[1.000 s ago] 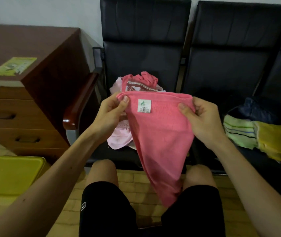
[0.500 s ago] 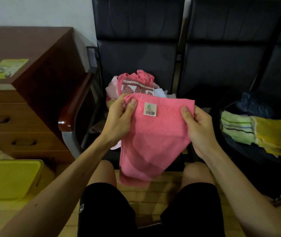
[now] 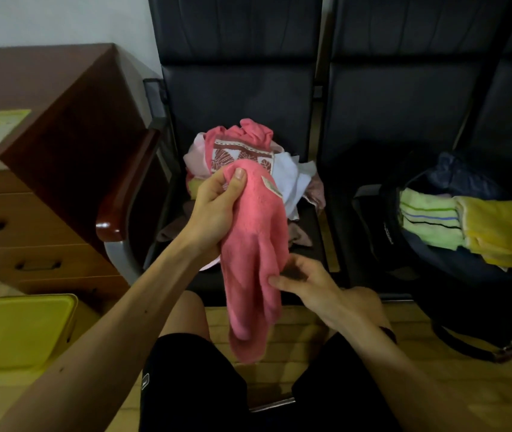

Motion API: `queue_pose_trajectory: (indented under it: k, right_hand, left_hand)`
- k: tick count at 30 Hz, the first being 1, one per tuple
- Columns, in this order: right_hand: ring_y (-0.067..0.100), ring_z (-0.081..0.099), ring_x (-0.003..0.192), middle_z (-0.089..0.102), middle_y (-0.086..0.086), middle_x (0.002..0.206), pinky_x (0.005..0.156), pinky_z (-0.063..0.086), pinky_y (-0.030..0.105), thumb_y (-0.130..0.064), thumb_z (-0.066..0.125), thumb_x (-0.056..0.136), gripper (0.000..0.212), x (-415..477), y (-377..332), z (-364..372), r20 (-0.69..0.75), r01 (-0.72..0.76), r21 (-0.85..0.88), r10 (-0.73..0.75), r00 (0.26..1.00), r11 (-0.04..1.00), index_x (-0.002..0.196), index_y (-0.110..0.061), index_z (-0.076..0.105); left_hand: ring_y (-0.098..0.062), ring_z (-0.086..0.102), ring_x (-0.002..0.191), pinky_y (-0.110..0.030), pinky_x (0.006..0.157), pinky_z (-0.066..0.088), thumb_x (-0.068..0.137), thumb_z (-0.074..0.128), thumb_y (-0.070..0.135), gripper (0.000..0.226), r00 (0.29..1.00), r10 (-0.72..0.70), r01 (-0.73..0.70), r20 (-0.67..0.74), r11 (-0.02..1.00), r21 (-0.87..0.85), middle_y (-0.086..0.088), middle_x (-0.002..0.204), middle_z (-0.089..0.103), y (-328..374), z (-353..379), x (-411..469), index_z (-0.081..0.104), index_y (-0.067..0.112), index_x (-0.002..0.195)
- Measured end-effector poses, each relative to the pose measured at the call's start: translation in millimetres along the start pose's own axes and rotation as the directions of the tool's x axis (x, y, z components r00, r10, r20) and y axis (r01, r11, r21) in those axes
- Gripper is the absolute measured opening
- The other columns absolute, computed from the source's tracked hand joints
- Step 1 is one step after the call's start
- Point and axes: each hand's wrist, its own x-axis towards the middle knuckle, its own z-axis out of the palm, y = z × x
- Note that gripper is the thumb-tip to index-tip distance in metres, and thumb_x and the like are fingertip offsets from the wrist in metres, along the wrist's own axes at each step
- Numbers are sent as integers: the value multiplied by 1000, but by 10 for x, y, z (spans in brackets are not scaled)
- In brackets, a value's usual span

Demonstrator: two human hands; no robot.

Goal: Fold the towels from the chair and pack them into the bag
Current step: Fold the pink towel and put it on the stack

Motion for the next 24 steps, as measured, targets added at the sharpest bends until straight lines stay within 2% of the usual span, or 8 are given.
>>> queue_pose_trajectory:
  k: [3,5,9,11,14,17,20,24]
  right_hand:
    - [17,68,106,70,11,114,91,53,25,-16,75,83,31,15,45,3,62,-41,53,37,997,998,110,-3,68]
    - [20,68,98,70,10,99,92,53,32,-18,82,74,40,29,36,-2,97,-64,123,52,994,990,97,7,61]
    - [18,69,88,71,4,93,80,54,32,-12,83,62,44,37,-27,-43,101,-163,265,141,985,950,98,-8,60]
    - [22,70,96,72,7,102,82,55,35,-20,92,54,62,30,-31,-54,196,-267,243,222,955,933,109,-9,66]
    - [22,70,100,74,8,105,89,55,38,-37,100,35,71,-22,-33,-50,274,-354,165,302,913,921,97,-12,77]
    - [18,71,98,75,5,102,85,56,30,-36,99,40,59,-71,-121,-72,317,-307,250,223,922,918,91,-14,81]
    - [21,71,97,74,11,104,81,57,31,-30,100,41,64,-100,-309,-111,294,-254,443,128,947,860,97,-10,79]
    - [20,73,85,76,10,92,71,60,31,-34,101,35,61,-147,-631,-54,204,-138,573,22,979,808,89,-13,80]
  left_hand:
    - [-34,69,107,-44,90,59,105,46,24,30,998,-62,63,9,997,-53,-20,116,70,14,-31,10,63,4,121]
    - [-34,69,108,-42,89,59,105,46,24,29,996,-87,87,3,993,-77,-20,117,70,6,-73,22,63,5,120]
    - [-30,70,105,-40,86,60,105,46,25,27,994,-110,108,-15,989,-98,-16,115,72,20,-124,27,65,10,117]
    - [-29,71,104,-39,85,60,105,46,26,27,994,-103,99,-39,991,-88,-14,113,73,37,-147,41,65,11,117]
    - [-30,71,104,-39,84,61,105,46,28,30,989,-124,116,-81,988,-100,-15,113,73,35,-201,88,66,9,115]
    - [-27,73,100,-34,75,61,105,47,30,33,967,-207,185,-145,971,-154,-15,111,74,3,-310,157,64,6,120]
    - [-26,71,105,-34,74,60,104,48,37,39,934,-331,304,-134,934,-187,-15,116,72,-122,-494,253,61,8,127]
    - [-29,63,117,-38,92,51,104,44,40,47,861,-500,460,-97,844,-275,-19,126,66,-246,-464,237,58,4,132]
